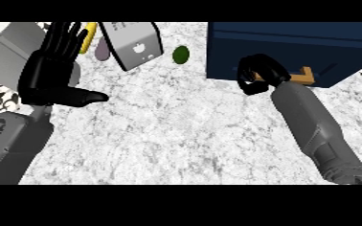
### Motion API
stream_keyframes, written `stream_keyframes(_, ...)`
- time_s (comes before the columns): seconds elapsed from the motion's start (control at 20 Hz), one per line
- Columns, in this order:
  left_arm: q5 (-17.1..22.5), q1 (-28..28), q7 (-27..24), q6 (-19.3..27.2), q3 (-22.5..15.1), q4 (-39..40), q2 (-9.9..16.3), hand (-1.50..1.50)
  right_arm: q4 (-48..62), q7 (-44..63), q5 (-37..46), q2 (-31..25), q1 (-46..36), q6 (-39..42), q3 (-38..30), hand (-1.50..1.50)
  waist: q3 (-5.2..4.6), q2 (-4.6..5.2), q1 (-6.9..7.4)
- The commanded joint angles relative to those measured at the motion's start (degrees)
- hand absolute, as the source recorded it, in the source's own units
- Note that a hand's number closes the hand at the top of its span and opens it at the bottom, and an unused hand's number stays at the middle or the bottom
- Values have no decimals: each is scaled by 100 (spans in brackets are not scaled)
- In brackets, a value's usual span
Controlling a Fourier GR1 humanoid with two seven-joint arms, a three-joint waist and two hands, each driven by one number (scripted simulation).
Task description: Pick up the cup, place it into the drawer and close the drawer
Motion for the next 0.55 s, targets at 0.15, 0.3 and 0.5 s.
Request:
stream_keyframes(0.15,-83,-89,-73,-35,-56,61,-150,-150,410,347,-191,-568,-750,-44,-453,150,28,223,164)
stream_keyframes(0.3,48,-52,-95,-205,5,136,-193,-150,430,197,-271,-569,-672,-130,-534,150,24,246,168)
stream_keyframes(0.5,-72,204,-213,-255,-82,136,-181,-150,473,-66,-338,-789,-600,-73,-613,150,25,225,197)
